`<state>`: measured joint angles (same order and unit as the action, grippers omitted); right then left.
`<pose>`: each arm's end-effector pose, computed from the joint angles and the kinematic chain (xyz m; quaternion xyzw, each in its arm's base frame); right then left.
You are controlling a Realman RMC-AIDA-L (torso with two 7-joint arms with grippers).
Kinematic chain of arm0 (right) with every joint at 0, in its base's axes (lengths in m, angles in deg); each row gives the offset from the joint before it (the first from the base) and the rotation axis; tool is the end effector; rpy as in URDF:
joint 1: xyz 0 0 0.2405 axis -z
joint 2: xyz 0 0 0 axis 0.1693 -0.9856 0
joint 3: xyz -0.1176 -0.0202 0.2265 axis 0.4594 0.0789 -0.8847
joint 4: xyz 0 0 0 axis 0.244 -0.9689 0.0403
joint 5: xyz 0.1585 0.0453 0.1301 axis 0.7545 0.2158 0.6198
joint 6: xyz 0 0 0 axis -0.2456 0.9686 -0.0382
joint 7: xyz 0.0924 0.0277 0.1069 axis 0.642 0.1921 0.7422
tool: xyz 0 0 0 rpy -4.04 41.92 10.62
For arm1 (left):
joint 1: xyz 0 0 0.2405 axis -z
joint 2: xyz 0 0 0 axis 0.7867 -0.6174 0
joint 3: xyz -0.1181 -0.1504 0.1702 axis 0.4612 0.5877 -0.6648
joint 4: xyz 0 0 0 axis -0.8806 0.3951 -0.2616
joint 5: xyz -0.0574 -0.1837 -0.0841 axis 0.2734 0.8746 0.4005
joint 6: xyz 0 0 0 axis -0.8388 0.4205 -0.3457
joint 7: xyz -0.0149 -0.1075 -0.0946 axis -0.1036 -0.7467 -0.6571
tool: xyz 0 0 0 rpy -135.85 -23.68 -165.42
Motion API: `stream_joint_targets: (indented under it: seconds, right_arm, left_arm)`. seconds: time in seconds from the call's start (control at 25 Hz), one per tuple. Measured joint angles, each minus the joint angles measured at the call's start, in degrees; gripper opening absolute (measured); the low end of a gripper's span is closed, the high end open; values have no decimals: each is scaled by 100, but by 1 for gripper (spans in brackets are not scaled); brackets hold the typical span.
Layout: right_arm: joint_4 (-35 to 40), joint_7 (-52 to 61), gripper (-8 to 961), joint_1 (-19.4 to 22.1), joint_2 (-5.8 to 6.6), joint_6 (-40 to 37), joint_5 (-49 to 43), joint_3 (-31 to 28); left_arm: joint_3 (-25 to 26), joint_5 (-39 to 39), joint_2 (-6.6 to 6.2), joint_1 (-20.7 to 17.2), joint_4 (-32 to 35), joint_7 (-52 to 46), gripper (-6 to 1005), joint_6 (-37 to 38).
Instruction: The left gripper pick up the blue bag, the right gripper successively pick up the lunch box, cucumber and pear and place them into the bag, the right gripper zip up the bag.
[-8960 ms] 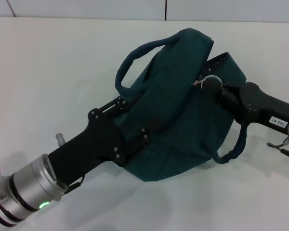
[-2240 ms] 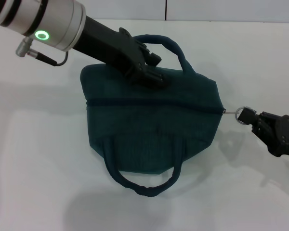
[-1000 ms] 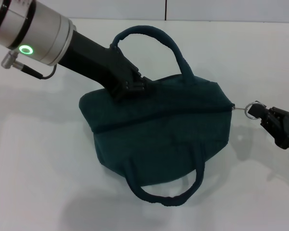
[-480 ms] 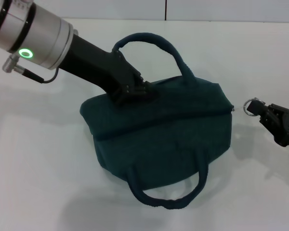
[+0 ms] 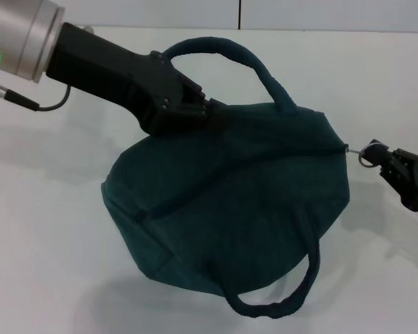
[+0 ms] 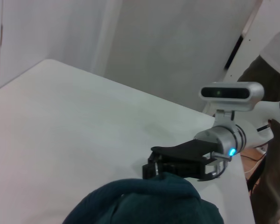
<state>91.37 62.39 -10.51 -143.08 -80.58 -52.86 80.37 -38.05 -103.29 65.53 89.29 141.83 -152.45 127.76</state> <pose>0.2909 0.2710 -0.0196 -0.8150 0.2979 0.4564 0.1969 -0.1227 0.3348 0.0699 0.9791 0.1618 0.1197 0.0289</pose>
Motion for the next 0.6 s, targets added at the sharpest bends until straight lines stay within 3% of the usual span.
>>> stream_joint_targets:
  seconds: [0.6]
  right_arm:
    - [-86, 24, 10, -57, -39, 609, -16, 53]
  left_arm:
    - [3, 51, -57, -22, -161, 2, 45, 151]
